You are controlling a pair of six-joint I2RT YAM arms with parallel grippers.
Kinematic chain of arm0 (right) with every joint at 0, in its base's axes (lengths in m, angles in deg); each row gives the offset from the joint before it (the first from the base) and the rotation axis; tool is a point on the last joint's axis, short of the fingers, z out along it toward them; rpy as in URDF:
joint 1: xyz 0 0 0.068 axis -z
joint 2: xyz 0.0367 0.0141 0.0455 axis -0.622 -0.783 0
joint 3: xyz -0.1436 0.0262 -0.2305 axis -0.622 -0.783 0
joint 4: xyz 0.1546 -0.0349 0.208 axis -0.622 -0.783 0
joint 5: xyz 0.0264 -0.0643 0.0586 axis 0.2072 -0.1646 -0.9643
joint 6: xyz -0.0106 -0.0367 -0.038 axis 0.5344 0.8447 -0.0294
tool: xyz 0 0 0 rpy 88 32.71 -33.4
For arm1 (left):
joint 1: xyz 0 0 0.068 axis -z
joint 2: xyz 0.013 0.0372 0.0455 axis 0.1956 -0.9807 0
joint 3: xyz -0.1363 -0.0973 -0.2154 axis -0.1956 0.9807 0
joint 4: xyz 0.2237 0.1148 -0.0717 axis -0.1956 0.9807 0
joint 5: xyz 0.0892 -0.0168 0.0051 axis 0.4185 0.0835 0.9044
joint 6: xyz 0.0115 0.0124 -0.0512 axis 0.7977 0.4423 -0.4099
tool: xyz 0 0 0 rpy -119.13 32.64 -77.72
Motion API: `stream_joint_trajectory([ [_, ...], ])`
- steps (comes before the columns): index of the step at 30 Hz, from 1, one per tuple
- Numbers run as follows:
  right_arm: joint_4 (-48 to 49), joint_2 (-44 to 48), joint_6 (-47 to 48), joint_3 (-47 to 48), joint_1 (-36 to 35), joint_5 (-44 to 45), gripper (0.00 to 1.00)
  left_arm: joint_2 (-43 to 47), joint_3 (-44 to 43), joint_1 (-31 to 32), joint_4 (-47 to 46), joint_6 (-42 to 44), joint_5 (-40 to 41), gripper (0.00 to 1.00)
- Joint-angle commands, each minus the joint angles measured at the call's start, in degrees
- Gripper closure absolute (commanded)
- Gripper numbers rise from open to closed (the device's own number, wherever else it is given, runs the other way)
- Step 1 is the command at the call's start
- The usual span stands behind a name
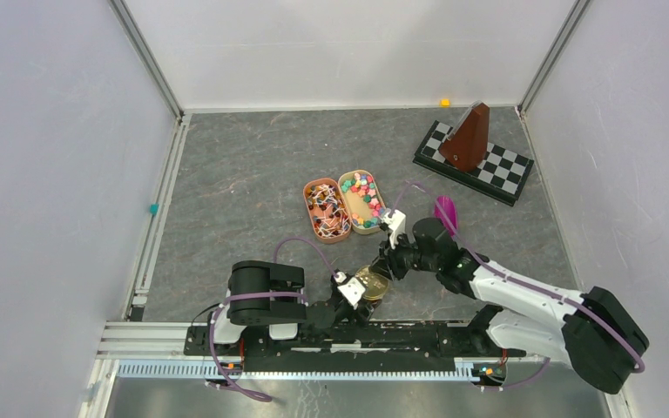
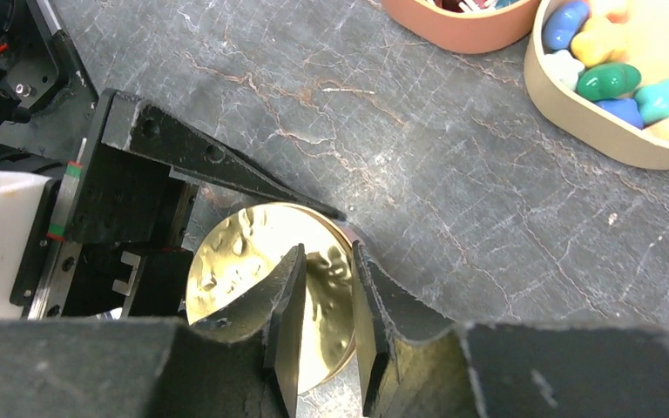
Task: Pack the candies
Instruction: Screw the bottle lid onto the packing bottle.
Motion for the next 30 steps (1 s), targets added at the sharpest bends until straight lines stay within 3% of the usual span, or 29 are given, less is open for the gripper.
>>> stream_joint_trajectory([
  [1, -4.8, 3.7, -1.4, -4.7, -0.4, -2.7, 0.71, -1.8, 0.8, -0.3, -0.6, 2.0, 0.5, 0.34],
  [16, -12.9, 22.9, -9.3, -15.4, -0.6, -4.1, 0.78, -1.2, 1.0, -0.3, -0.6, 2.1, 1.2, 0.34],
  [22, -19.4, 29.8, -10.2, -12.9, -0.7, -1.5, 0.79, -1.0, 1.0, -0.3, -0.6, 2.1, 1.2, 0.34],
  [25, -21.2, 30.8, -10.0, -9.3, -0.6, 2.0, 0.75, -0.9, 1.0, -0.3, -0.7, 2.1, 1.0, 0.34],
  [30, -19.3, 28.1, -9.0, -3.6, -0.6, 7.9, 0.60, -1.0, 1.0, -0.3, -0.6, 2.0, 0.7, 0.34],
])
